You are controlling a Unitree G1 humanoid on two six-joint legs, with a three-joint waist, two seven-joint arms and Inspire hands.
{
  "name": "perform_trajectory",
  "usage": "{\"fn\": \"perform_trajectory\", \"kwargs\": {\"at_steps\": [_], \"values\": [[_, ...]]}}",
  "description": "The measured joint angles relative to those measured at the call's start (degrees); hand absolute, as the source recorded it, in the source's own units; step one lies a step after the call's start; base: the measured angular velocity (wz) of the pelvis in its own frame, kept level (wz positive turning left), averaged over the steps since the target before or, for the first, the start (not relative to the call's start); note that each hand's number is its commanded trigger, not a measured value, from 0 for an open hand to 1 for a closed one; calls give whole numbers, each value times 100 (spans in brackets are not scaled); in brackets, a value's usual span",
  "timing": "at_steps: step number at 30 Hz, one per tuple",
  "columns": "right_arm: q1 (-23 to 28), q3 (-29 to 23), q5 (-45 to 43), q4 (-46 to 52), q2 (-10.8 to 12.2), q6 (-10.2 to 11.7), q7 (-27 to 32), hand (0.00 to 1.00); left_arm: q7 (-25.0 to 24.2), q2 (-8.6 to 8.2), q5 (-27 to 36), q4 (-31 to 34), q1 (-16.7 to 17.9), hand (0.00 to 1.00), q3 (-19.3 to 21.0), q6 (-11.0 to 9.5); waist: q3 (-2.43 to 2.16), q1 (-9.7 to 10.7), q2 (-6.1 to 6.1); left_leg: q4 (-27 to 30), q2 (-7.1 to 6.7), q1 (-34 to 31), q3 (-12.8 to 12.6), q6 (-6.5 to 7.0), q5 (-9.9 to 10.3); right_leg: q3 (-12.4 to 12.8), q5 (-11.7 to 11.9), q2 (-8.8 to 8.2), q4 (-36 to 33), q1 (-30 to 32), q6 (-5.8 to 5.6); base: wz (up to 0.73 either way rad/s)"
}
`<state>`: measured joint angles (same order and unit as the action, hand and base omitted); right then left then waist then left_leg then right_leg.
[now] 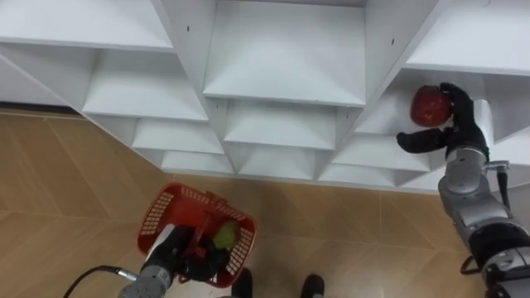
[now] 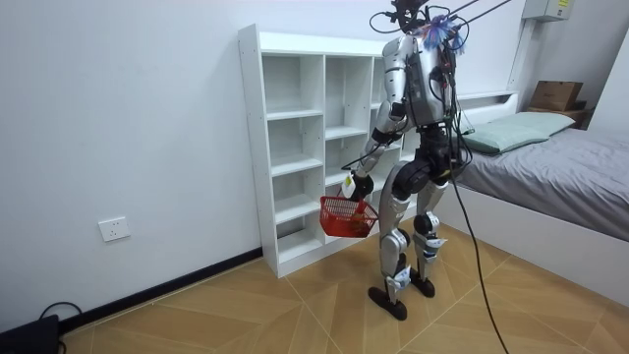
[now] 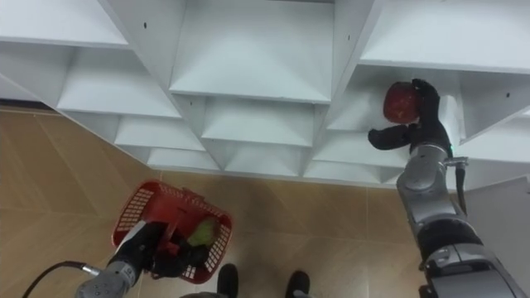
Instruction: Collect fruits from the closet
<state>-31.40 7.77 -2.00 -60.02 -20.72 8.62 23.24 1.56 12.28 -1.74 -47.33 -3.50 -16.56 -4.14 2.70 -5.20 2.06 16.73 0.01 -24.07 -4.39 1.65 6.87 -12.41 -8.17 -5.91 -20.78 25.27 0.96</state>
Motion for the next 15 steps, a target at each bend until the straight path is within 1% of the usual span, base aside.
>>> {"fn": "perform_trajectory", "kwargs": {"at_steps": [10,15], "values": [[-9,2,-55,0,-1,-12,-22,100,0,2,2,-1,-14,100,1,0,5,-12,9,-1,2,-2,-3,-1,-1,-2,0,0,8,0,0,0],[-128,3,191,1,-1,-110,-71,100,-111,4,2,-146,-74,100,-4,1,5,-27,12,-11,4,0,-34,-1,-1,29,0,5,9,18,1,-2]]}}
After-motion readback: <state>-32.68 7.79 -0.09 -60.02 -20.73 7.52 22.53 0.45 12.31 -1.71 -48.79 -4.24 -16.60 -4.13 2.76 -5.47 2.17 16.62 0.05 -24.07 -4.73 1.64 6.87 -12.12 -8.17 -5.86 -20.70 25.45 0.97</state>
